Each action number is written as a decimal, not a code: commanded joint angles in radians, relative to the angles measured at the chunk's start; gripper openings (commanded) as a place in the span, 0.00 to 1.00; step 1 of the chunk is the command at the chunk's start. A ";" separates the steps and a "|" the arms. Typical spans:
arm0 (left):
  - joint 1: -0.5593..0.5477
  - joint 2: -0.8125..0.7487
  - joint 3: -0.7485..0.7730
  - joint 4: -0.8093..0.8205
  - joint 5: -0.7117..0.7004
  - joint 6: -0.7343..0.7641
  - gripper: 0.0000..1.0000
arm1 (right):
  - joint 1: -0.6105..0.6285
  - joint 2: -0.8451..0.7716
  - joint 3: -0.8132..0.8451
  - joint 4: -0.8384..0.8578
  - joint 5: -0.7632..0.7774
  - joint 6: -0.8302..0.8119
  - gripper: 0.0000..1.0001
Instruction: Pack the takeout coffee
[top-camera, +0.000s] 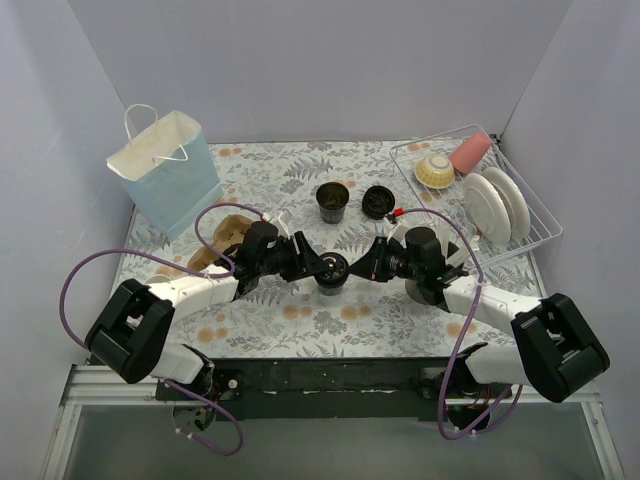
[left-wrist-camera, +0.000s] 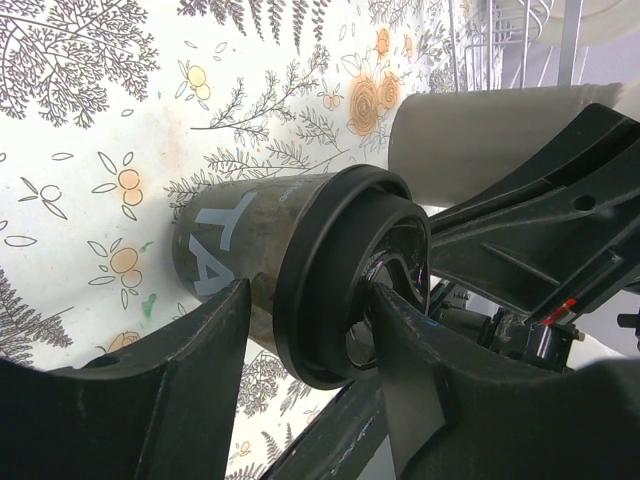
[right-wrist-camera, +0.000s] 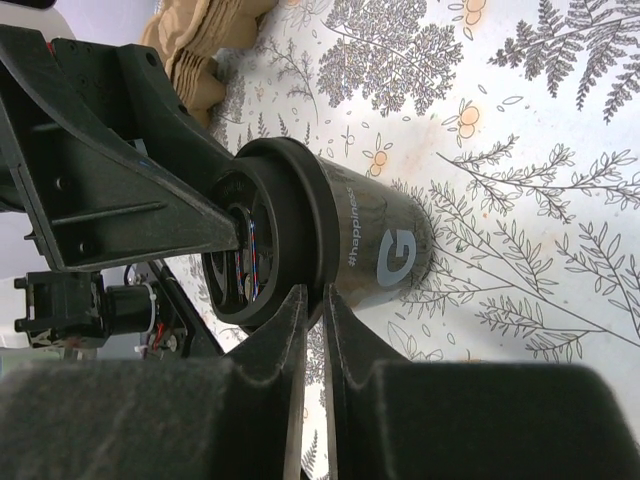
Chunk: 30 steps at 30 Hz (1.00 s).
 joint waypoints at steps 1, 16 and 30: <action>-0.009 0.036 -0.041 -0.109 -0.049 0.036 0.45 | 0.007 0.056 -0.051 -0.058 0.072 -0.039 0.14; -0.009 0.070 0.003 -0.194 -0.039 0.170 0.41 | 0.001 -0.047 0.266 -0.317 0.103 -0.200 0.31; -0.009 0.127 0.038 -0.216 -0.010 0.234 0.43 | -0.005 0.042 0.294 -0.368 0.111 -0.251 0.33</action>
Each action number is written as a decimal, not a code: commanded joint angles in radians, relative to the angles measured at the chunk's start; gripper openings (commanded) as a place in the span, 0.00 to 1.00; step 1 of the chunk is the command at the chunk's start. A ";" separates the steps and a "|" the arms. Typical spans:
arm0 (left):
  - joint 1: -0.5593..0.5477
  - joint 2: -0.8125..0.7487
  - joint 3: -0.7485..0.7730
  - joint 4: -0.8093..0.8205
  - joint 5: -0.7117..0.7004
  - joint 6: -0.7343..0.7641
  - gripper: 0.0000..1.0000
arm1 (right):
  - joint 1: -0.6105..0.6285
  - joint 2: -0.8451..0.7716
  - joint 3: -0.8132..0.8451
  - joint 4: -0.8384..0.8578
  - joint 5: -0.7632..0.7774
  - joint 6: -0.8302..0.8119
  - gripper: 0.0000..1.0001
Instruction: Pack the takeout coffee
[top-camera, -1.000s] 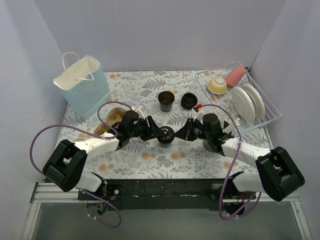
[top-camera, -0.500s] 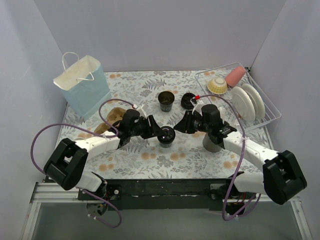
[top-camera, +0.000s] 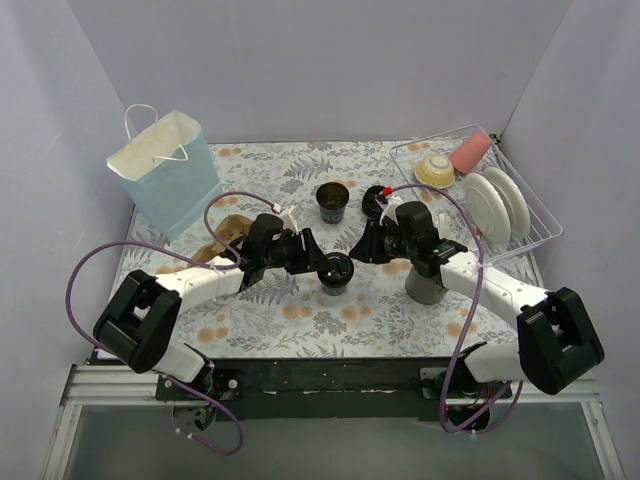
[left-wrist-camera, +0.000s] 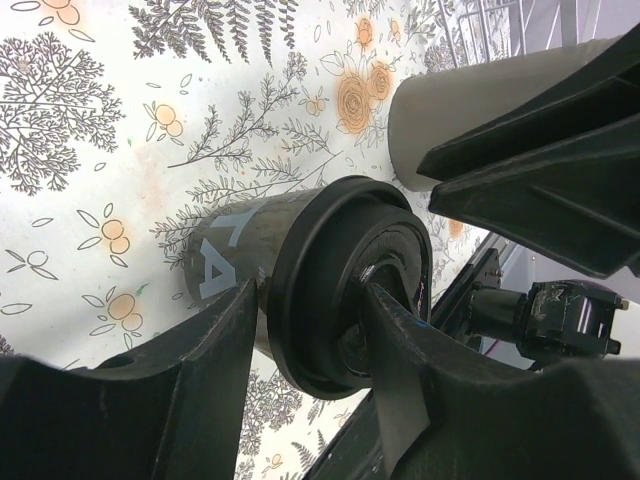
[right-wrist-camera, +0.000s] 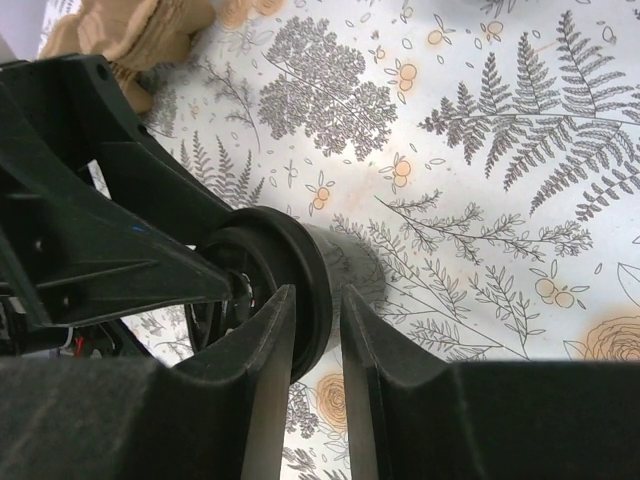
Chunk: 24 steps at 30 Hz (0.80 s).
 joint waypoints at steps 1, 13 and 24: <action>-0.008 0.064 -0.036 -0.194 -0.058 0.079 0.43 | -0.004 0.004 0.009 -0.001 -0.006 -0.024 0.33; -0.008 0.072 -0.054 -0.174 -0.061 0.060 0.43 | -0.004 0.044 -0.071 0.065 -0.060 0.004 0.31; -0.008 0.100 -0.105 -0.145 -0.074 0.019 0.43 | -0.002 0.075 -0.226 0.071 -0.040 0.027 0.25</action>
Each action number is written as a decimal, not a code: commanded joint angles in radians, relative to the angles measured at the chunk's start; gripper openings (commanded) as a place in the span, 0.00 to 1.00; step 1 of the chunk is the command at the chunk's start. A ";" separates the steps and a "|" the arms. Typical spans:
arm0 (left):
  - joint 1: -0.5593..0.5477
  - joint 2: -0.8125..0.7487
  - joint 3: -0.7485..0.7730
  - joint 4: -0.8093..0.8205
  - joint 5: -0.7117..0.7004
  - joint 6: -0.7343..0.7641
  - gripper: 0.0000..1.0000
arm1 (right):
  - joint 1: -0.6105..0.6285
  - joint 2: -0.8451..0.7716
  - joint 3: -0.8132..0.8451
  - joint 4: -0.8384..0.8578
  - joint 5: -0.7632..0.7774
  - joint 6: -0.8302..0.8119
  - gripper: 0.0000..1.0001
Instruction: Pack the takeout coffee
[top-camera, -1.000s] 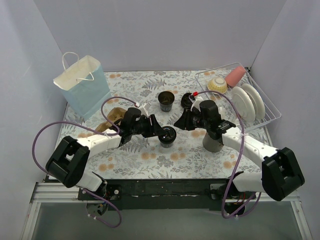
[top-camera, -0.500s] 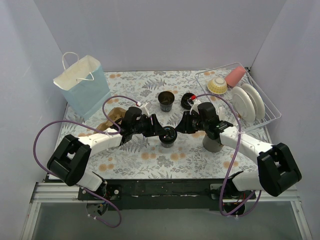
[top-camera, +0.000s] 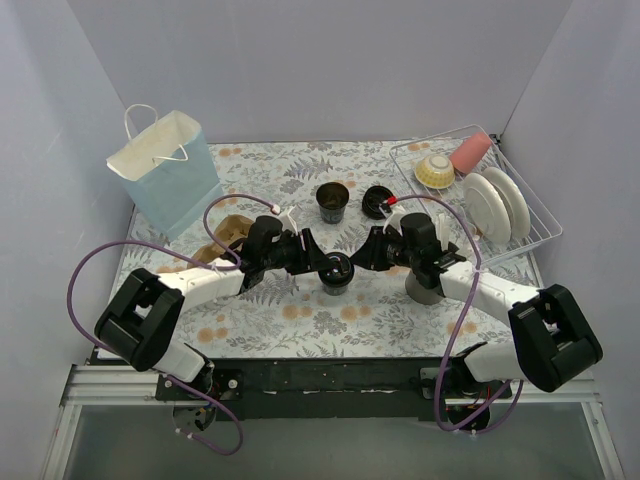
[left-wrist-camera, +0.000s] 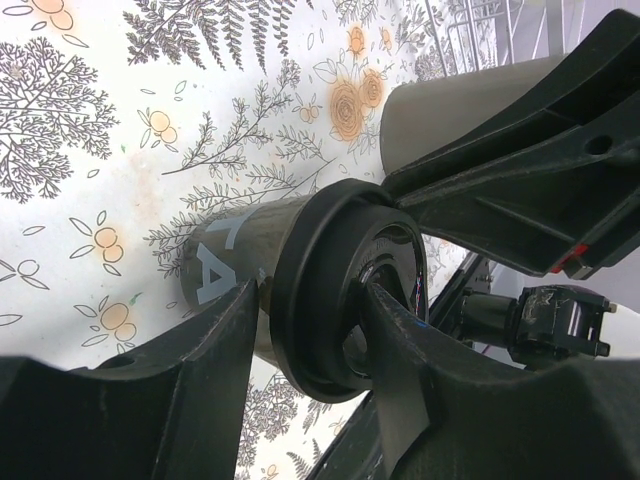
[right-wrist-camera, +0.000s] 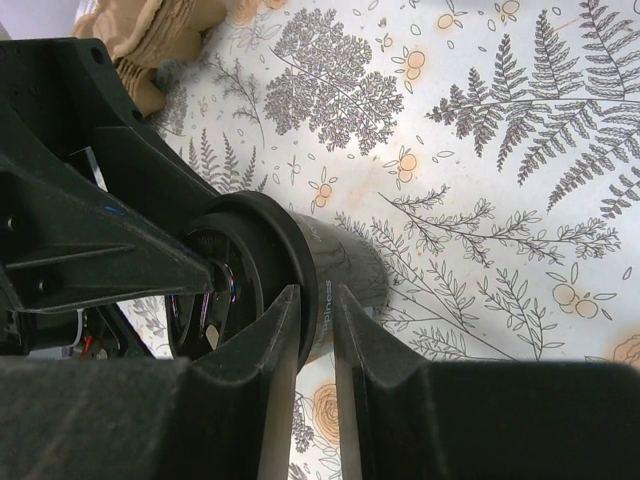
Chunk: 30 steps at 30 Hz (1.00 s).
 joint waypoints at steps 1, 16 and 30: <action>-0.010 0.085 -0.087 -0.204 -0.088 0.035 0.43 | 0.015 0.052 -0.117 -0.104 0.030 -0.005 0.26; -0.010 0.130 -0.058 -0.211 -0.040 0.139 0.42 | 0.012 -0.070 0.077 -0.260 0.050 -0.085 0.29; -0.010 0.148 -0.072 -0.167 -0.042 0.144 0.43 | -0.041 0.100 0.295 -0.366 -0.145 -0.267 0.32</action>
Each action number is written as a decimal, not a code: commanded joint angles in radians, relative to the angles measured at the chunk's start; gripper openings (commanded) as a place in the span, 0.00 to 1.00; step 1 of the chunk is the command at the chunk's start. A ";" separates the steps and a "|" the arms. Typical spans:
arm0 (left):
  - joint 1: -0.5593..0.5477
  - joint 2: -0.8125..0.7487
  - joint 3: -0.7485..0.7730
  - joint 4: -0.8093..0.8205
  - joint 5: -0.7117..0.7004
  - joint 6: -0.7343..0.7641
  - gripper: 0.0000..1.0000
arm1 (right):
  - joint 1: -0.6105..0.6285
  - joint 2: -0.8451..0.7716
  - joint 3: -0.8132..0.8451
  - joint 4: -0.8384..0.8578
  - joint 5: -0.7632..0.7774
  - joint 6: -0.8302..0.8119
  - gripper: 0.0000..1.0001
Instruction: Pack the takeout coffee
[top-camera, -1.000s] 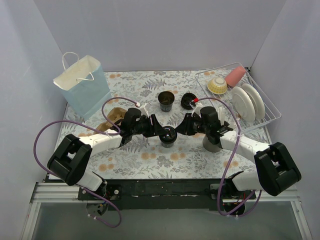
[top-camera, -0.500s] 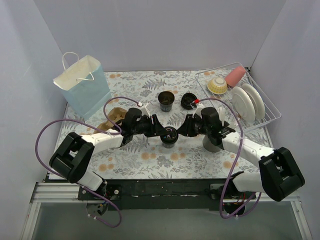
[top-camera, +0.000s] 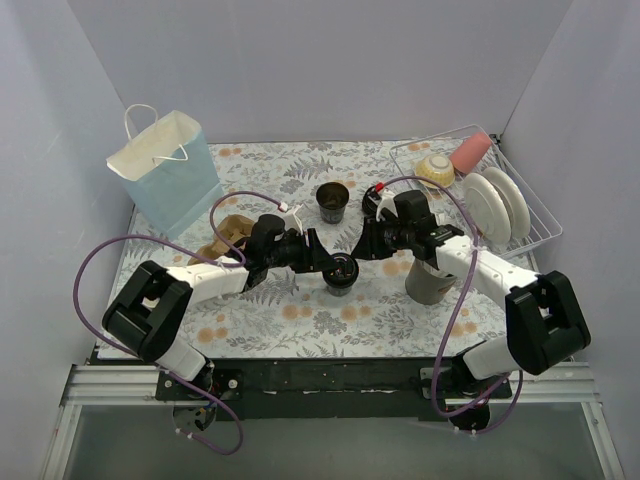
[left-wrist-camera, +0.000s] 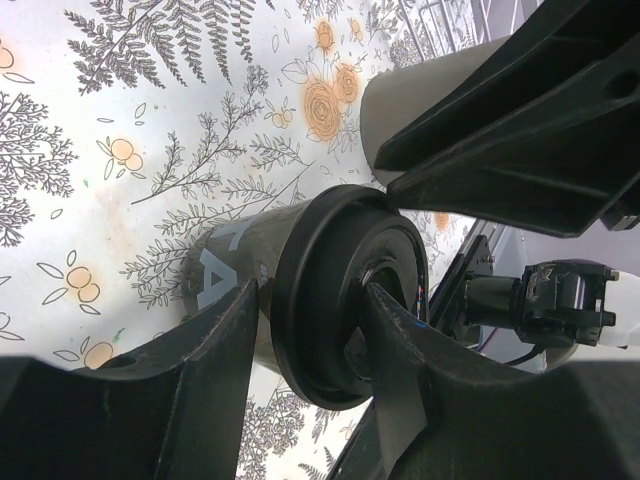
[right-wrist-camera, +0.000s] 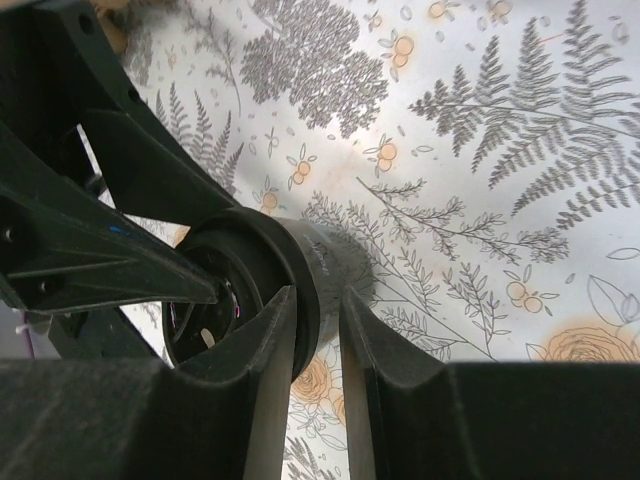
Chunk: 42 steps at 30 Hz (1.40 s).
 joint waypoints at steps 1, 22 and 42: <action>-0.008 0.093 -0.079 -0.256 -0.112 0.089 0.43 | -0.003 0.036 0.065 -0.054 -0.095 -0.085 0.32; -0.010 0.108 -0.136 -0.229 -0.155 0.043 0.42 | -0.006 0.154 -0.066 -0.084 -0.099 -0.147 0.30; -0.056 0.093 -0.162 -0.192 -0.188 -0.024 0.40 | -0.026 -0.015 0.074 -0.126 0.023 -0.009 0.41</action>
